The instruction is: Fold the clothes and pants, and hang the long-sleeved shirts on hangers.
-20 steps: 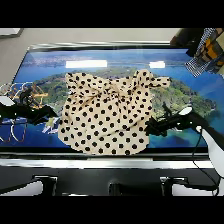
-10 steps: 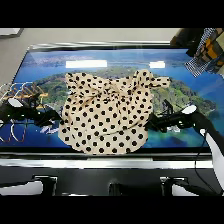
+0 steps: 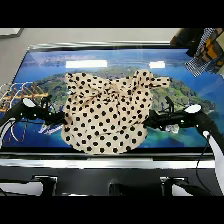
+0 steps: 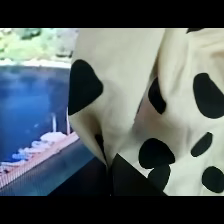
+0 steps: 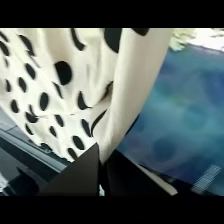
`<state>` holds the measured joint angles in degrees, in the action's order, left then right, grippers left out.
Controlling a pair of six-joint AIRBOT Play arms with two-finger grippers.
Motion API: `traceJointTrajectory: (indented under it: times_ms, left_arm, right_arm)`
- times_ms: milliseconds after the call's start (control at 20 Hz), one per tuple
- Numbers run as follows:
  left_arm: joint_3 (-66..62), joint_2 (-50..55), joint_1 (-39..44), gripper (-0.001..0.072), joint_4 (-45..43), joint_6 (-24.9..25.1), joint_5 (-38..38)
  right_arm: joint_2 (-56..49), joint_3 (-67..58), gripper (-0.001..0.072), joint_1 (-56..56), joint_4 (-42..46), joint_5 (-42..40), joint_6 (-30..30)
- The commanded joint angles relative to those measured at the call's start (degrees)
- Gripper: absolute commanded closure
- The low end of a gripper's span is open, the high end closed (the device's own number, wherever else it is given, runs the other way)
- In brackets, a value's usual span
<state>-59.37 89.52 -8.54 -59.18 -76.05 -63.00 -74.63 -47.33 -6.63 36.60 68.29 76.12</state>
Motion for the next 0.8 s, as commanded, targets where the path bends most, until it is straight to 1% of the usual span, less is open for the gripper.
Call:
traceJointTrajectory:
  times_ms: [0,100,250,350,400,450,500,600,700,750]
  left_arm:
    - [-6.43,-0.76,0.72,0.0686,7.17,1.55,-2.27]
    - [-16.79,-2.60,0.79,0.0686,8.26,2.16,-2.69]
    - [-39.39,-5.01,0.79,0.0687,8.26,1.86,-2.51]
    - [-56.39,-6.16,0.74,0.0686,8.22,-0.79,-2.47]
    - [-62.99,-6.99,0.70,0.0686,8.20,-2.01,-2.27]
    - [-66.71,-8.85,0.70,0.0686,8.22,-3.06,-0.83]
    - [-66.75,-12.61,0.70,0.0686,8.22,-4.17,2.23]
    - [-61.11,-22.10,0.68,0.0686,8.17,-4.55,8.66]
    - [-53.68,-31.82,0.63,0.0686,8.00,-4.57,13.77]
    - [-51.21,-36.02,0.63,0.0685,6.88,-4.66,14.47]
  right_arm:
    - [1.90,-2.93,0.0687,0.04,-9.51,-2.27,-3.72]
    - [2.36,-11.80,0.0686,0.04,-9.20,-4.48,-3.93]
    - [2.38,-32.26,0.0686,0.04,-9.07,-7.17,-3.30]
    - [2.75,-46.93,0.0686,0.04,-8.35,-7.37,-2.82]
    - [3.58,-53.64,0.0686,0.04,-6.99,-8.04,-1.46]
    - [4.79,-59.01,0.0687,0.04,-4.74,-8.48,-0.11]
    - [6.34,-63.58,0.0687,0.04,-2.16,-8.55,1.40]
    - [10.95,-69.51,0.0687,0.04,3.28,-8.44,4.68]
    - [17.77,-69.94,0.0687,0.04,7.89,-7.80,6.51]
    - [21.16,-69.94,0.0687,0.04,11.17,-6.19,8.52]
